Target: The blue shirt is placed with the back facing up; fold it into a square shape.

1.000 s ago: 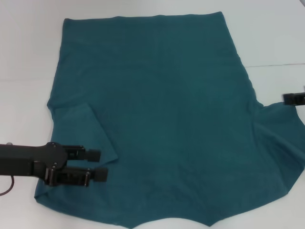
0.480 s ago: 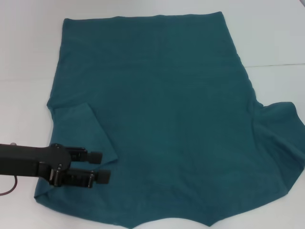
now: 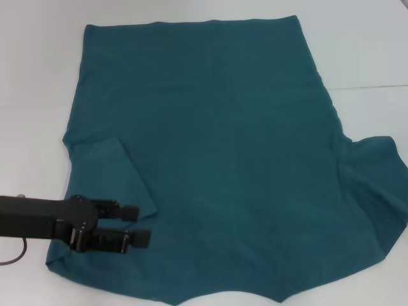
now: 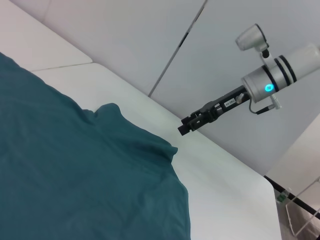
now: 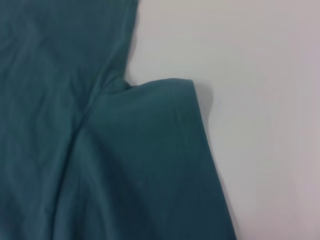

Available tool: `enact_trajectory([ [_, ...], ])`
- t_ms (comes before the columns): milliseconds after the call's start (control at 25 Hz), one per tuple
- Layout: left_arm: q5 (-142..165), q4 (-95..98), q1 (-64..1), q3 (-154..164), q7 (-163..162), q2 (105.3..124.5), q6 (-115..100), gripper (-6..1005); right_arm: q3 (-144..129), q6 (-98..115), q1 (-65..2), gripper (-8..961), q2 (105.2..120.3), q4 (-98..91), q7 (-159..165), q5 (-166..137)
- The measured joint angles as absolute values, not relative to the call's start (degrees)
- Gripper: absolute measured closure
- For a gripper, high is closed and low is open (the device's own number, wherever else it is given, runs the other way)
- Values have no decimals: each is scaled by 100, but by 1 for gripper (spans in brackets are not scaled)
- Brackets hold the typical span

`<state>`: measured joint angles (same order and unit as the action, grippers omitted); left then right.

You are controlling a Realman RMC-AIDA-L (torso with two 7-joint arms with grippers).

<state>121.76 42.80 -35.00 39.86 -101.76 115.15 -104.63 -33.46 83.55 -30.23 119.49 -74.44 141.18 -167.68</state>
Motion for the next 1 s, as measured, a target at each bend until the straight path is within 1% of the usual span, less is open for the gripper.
enact_trajectory([
  [280,12174,4280,-3435,3982,-10213,11536,-10423,203,-3351,7955,-3042,121,11923,-7056,14092,-16781],
  [480,12173,4280,-3410,3981,-10220,11564,-10386,204,-3513,7694,-3048,122,11932,-6756,14062,-16784],
  [920,12175,4271,-3363,3981,-10221,11567,-10318,203,-3558,7586,-3021,124,11906,-6580,14062,-16787],
  [1000,12176,4259,-3363,3981,-10214,11572,-10316,202,-3559,7540,-3021,152,11898,-6510,14060,-16787],
])
